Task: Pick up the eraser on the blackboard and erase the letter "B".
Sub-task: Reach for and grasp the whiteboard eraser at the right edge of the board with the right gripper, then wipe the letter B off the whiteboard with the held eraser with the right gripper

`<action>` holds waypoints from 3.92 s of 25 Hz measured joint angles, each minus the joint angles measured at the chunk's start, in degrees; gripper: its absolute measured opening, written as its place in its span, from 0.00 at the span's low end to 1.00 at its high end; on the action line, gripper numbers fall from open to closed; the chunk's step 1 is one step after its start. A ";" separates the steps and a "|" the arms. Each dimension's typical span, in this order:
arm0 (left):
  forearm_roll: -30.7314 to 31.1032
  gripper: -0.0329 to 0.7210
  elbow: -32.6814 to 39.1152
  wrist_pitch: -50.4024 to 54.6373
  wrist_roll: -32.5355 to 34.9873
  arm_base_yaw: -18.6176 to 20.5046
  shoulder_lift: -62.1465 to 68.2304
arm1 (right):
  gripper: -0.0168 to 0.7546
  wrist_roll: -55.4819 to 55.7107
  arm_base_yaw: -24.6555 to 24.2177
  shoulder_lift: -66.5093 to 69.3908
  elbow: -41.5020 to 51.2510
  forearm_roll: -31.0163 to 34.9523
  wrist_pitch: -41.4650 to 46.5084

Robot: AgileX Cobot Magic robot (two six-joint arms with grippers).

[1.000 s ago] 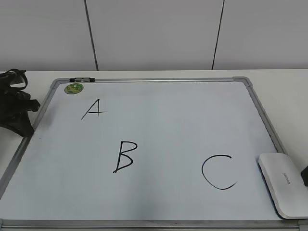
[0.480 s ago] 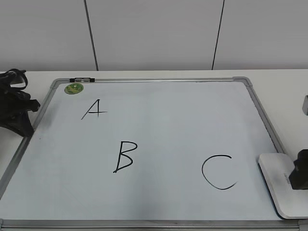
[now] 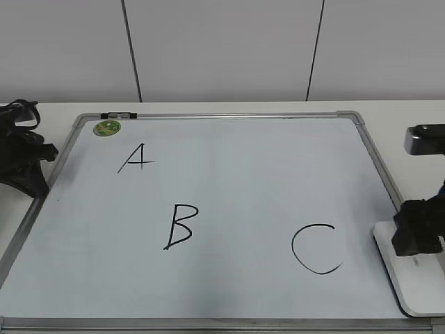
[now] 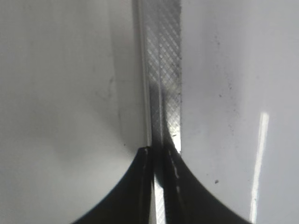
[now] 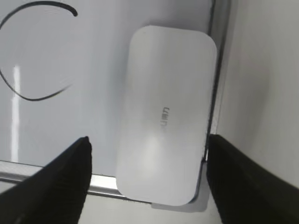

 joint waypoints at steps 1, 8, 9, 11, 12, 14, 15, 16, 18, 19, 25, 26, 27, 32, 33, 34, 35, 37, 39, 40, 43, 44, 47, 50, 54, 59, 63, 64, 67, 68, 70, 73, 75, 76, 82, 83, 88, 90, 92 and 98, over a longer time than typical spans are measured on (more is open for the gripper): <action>0.00 0.06 0.00 0.00 0.00 0.00 0.00 | 0.78 0.74 0.59 0.30 -0.32 -0.53 0.00; 0.00 0.06 0.00 0.00 -0.03 0.00 0.00 | 0.78 5.48 2.39 4.31 -1.70 -3.55 0.94; 0.00 0.06 0.00 0.00 -0.03 0.00 0.00 | 0.78 5.56 2.39 4.54 -1.70 -3.69 0.94; 0.00 0.06 0.00 0.00 -0.03 0.00 0.00 | 0.78 5.69 2.39 4.67 -1.70 -3.77 0.94; 0.00 0.06 0.00 0.00 -0.03 0.00 0.00 | 0.78 5.72 2.39 4.79 -1.70 -4.01 0.83; 0.00 0.06 0.00 0.00 -0.03 0.00 0.00 | 0.78 5.94 2.39 4.89 -1.81 -4.21 0.48; 0.00 0.06 0.00 0.00 -0.03 0.00 0.00 | 0.78 6.21 2.39 4.89 -1.94 -4.21 0.48; 0.00 0.06 0.00 0.00 -0.03 0.00 0.00 | 0.78 6.86 2.39 4.89 -2.32 -4.21 0.48; 0.00 0.06 0.00 0.00 -0.03 0.00 0.00 | 0.79 7.72 2.39 4.91 -2.52 -4.21 0.69; 0.00 0.06 0.00 0.00 -0.03 0.00 0.00 | 0.80 8.11 2.39 5.01 -2.52 -4.21 0.83; 0.00 0.06 0.00 0.00 -0.03 0.00 0.00 | 0.88 8.67 2.39 5.23 -2.65 -4.21 1.07; 0.00 0.06 0.00 0.00 -0.03 0.00 0.00 | 0.88 8.75 2.39 5.32 -2.65 -4.21 1.17; 0.00 0.06 0.00 0.00 -0.03 0.00 0.00 | 0.89 8.89 2.39 5.59 -2.65 -4.21 1.16; 0.00 0.06 0.00 0.00 -0.03 0.00 0.00 | 0.89 9.02 2.39 7.62 -2.65 -4.89 1.33; 0.00 0.06 0.00 0.00 -0.03 0.00 0.00 | 0.89 9.19 2.39 8.09 -2.65 -4.96 1.43; 0.00 0.06 0.00 0.00 -0.03 0.00 0.00 | 0.89 9.19 2.39 8.67 -2.65 -5.24 1.43; 0.00 0.06 0.00 0.00 -0.03 0.00 0.00 | 0.89 9.28 2.39 9.06 -2.65 -5.47 1.43; 0.00 0.06 0.00 0.00 -0.03 0.00 0.00 | 0.89 9.54 2.39 10.19 -2.65 -6.24 1.43; 0.00 0.06 0.00 0.00 -0.03 0.00 0.00 | 0.89 9.79 2.39 10.61 -2.65 -6.52 0.99; 0.00 0.06 0.00 0.00 -0.03 0.00 0.00 | 0.89 10.03 2.39 10.71 -2.65 -6.62 0.44; 0.00 0.06 0.00 0.00 -0.03 0.00 0.00 | 0.89 11.21 2.39 10.75 -2.65 -7.14 -0.95; 0.00 0.06 0.00 0.00 -0.03 0.00 0.00 | 0.89 11.56 2.39 10.75 -2.65 -7.21 -1.24; 0.00 0.06 0.00 0.00 -0.03 0.00 0.00 | 0.89 11.99 2.39 10.75 -2.65 -7.35 -1.60; 0.00 0.06 0.00 -0.10 -0.03 0.00 0.00 | 0.89 12.25 2.39 11.17 -2.65 -7.46 -1.67; 0.00 0.06 0.00 -0.10 -0.03 0.00 0.00 | 0.89 12.28 2.39 13.25 -2.65 -7.46 -1.97; 0.00 0.06 0.00 -0.10 -0.03 0.00 0.00 | 0.86 12.28 2.39 14.51 -2.65 -7.59 -2.69; 0.00 0.06 0.00 -0.20 -0.03 0.00 0.00 | 0.75 12.51 2.39 14.51 -2.68 -7.59 -2.78; 0.00 0.06 0.00 -0.20 -0.03 0.00 0.00 | 0.74 12.50 2.39 14.51 -2.68 -7.59 -2.78; 0.00 0.06 0.00 -0.20 -0.03 0.00 0.00 | 0.74 12.53 2.39 14.51 -2.78 -7.59 -2.78; 0.00 0.06 0.00 -0.20 -0.03 0.00 0.00 | 0.74 12.63 2.39 14.51 -2.78 -7.59 -2.78; 0.00 0.06 0.00 -0.20 -0.03 0.00 0.00 | 0.74 12.63 2.39 14.51 -2.78 -7.59 -2.78; 0.00 0.06 0.00 -0.20 -0.03 0.00 0.00 | 0.74 12.63 2.39 14.51 -2.78 -7.59 -2.78; 0.00 0.06 0.00 -0.30 -0.03 0.00 0.00 | 0.74 12.63 2.39 14.51 -2.78 -7.59 -2.78; 0.00 0.06 0.00 -0.30 -0.03 0.00 0.00 | 0.74 12.63 2.39 14.51 -2.78 -7.59 -2.78; 0.00 0.06 0.00 -0.30 -0.03 0.00 0.00 | 0.74 12.63 2.39 12.96 -2.78 -7.59 -3.83; 0.00 0.06 0.00 -0.30 -0.03 0.00 0.00 | 0.74 12.63 2.39 12.45 -2.78 -7.59 -3.97; 0.00 0.06 0.00 -0.30 -0.03 0.00 0.00 | 0.74 12.39 2.39 10.08 -2.90 -7.59 -3.28; 0.00 0.06 0.00 -0.30 -0.03 0.00 0.00 | 0.74 11.51 2.39 9.30 -3.59 -7.59 -1.55; 0.00 0.06 0.00 -0.30 -0.03 0.00 0.00 | 0.74 9.78 2.39 8.85 -5.63 -7.16 1.40; 0.00 0.06 0.00 -0.30 -0.03 0.00 0.00 | 0.74 3.80 4.28 8.85 -15.67 -3.01 9.91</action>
